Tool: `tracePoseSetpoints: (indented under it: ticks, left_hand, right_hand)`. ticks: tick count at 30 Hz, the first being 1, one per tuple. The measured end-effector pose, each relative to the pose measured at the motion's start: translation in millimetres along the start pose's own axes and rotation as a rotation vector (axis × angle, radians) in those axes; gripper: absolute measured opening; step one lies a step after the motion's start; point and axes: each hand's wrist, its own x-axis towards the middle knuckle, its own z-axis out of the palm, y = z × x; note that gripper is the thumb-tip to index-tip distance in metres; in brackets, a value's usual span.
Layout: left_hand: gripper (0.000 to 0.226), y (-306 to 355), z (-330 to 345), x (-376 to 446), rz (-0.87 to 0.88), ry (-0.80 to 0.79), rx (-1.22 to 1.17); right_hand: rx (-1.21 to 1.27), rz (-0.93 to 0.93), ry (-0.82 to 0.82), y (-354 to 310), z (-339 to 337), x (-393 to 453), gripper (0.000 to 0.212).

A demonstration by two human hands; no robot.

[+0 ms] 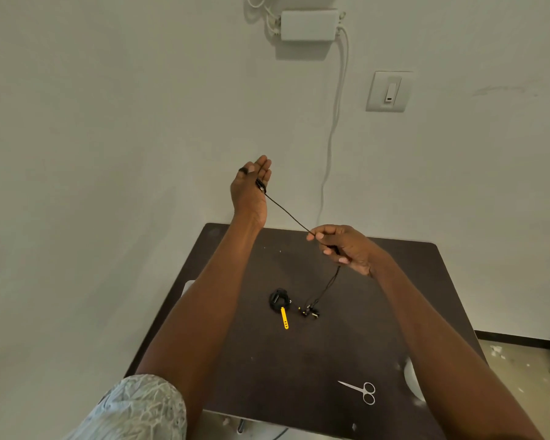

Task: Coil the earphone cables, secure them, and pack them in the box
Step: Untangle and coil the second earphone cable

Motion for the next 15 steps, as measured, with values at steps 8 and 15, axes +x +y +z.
tracePoseSetpoints:
  ticks: [8,15]
  left_hand:
    - [0.027,-19,-10,-11,-0.029,-0.182,0.455]
    - [0.025,-30,-10,-28,-0.093,-0.424,0.819]
  right_hand:
    - [-0.088,-0.060,-0.055,-28,3,-5,0.016]
    - [-0.071,-0.157,0.035,-61,14,-13,0.022]
